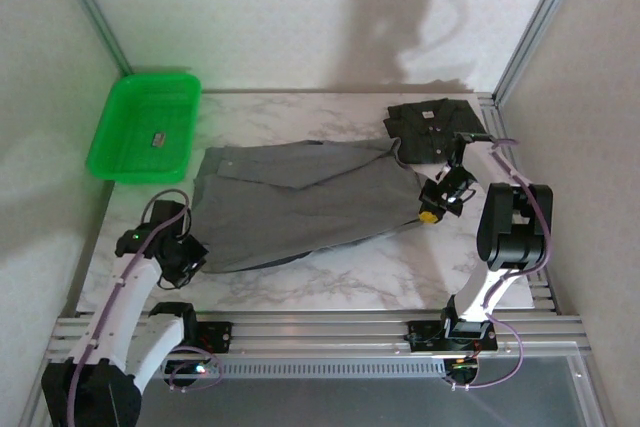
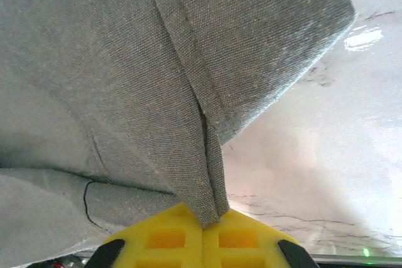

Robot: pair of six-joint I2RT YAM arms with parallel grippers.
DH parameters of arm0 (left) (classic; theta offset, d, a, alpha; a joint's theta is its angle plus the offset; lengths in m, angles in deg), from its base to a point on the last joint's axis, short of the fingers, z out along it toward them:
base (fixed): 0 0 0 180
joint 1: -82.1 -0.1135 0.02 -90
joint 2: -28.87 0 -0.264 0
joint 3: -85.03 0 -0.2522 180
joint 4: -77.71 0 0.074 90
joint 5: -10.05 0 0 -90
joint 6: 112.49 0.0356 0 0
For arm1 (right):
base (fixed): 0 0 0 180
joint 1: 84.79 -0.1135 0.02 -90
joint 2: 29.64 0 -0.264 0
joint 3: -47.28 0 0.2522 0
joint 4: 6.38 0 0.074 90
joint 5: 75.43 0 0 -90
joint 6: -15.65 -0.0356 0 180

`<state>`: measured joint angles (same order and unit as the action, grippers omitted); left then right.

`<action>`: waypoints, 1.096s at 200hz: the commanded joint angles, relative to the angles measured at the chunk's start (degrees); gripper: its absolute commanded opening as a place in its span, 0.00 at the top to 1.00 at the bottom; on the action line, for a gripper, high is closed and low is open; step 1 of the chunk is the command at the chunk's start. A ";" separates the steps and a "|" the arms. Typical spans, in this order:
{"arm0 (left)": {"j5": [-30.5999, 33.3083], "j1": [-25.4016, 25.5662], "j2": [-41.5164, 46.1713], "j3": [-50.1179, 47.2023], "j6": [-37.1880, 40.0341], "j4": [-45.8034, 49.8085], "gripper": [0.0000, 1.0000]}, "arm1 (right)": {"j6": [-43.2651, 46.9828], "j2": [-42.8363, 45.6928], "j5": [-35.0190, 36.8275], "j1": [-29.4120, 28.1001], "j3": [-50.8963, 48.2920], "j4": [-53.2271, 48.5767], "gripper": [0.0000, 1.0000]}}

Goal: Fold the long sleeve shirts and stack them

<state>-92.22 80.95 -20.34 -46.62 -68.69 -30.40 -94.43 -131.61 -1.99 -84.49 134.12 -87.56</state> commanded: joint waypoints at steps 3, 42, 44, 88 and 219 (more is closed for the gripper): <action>-1.44 0.18 -4.14 1.51 -0.22 -3.99 1.00 | 0.96 -1.89 1.10 0.34 3.21 -2.31 1.00; -2.46 -0.26 -14.07 7.83 5.49 -4.40 1.00 | 1.75 -4.75 1.41 0.33 9.37 -4.80 1.00; -2.66 -0.32 -14.42 8.10 5.74 -4.31 1.00 | 1.76 -4.91 1.30 0.37 9.72 -4.97 1.00; -6.96 -1.72 -20.88 14.81 10.33 -2.91 1.00 | 1.74 -7.58 0.80 0.32 15.01 -7.39 1.00; -8.21 -10.61 -33.94 21.66 20.70 -5.66 1.00 | 3.56 -19.95 2.23 0.87 27.55 -10.37 1.00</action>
<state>-102.28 71.34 -52.34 -27.69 -50.79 -35.10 -91.78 -149.67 -1.96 -84.49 159.65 -96.70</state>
